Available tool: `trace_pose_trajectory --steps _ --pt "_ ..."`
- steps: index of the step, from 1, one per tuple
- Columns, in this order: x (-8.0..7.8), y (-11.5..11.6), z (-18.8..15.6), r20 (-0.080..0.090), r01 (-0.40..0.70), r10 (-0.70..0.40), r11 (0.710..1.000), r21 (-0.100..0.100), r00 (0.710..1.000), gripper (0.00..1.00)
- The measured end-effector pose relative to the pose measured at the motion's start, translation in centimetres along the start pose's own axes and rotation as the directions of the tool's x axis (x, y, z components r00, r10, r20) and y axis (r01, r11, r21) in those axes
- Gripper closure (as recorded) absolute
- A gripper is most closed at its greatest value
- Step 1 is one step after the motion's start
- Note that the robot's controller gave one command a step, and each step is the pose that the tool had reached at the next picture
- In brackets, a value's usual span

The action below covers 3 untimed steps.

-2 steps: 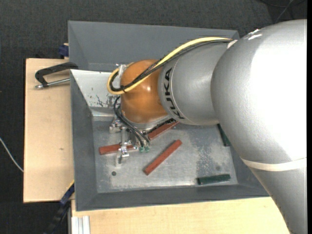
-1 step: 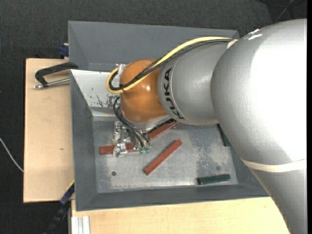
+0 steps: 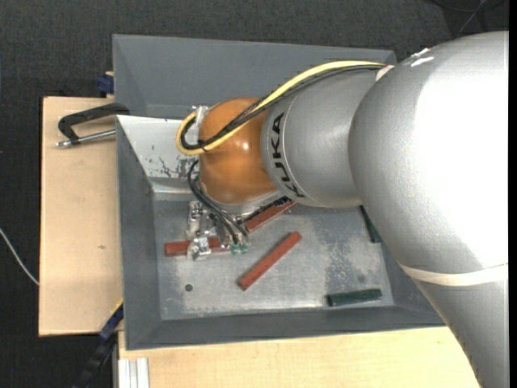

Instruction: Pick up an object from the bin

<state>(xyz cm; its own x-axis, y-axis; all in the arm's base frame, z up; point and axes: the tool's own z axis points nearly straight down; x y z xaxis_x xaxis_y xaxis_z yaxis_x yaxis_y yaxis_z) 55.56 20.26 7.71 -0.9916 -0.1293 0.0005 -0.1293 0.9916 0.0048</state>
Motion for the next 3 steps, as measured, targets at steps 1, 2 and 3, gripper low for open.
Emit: trace_pose_trajectory --steps 1,2,3 --pt "-0.6 0.0 -11.6 0.006 -0.007 0.007 1.0 0.002 1.0 1.0" --pt "-0.6 0.0 -11.6 0.006 -0.007 0.007 1.0 0.002 1.0 1.0" --pt "-0.5 0.2 -16.0 0.002 0.063 -0.063 0.998 0.004 0.998 1.0"
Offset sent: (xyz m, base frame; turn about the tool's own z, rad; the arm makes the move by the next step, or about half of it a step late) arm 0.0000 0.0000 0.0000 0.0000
